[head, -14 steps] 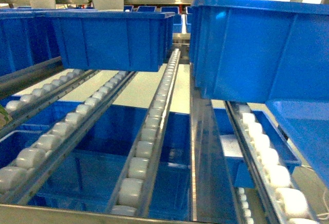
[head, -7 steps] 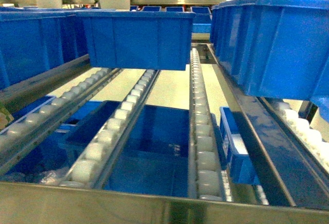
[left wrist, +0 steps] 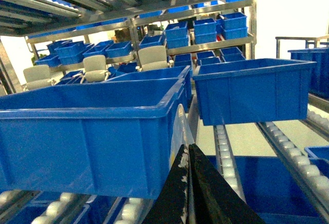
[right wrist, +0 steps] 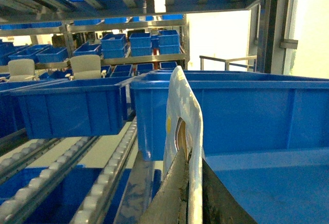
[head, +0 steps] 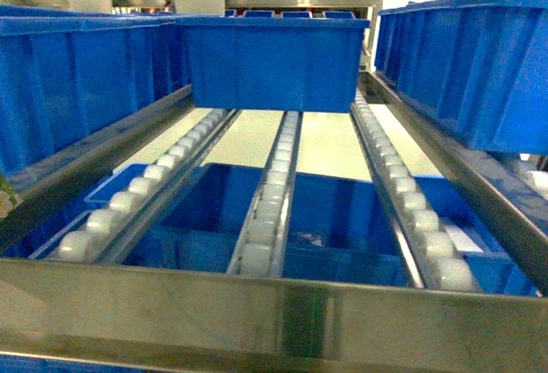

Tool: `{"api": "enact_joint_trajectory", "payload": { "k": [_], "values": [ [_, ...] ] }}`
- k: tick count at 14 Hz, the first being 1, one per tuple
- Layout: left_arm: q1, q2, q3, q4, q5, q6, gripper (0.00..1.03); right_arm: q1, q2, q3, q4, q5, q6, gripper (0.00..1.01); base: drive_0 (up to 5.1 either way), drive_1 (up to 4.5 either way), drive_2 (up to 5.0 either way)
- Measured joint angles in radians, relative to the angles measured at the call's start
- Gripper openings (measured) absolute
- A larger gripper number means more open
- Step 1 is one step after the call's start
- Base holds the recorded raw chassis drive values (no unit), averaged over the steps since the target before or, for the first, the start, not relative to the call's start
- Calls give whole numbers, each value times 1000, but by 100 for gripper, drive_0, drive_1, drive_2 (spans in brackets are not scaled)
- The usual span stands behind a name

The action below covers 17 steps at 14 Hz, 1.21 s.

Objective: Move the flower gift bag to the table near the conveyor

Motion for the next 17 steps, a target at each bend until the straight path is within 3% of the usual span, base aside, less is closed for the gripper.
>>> {"api": "enact_joint_trajectory", "payload": {
  "k": [17],
  "values": [
    [0, 0, 0, 0, 0, 0, 2, 0, 0, 0, -2, 0, 0, 2, -480, 128, 354]
  ]
}}
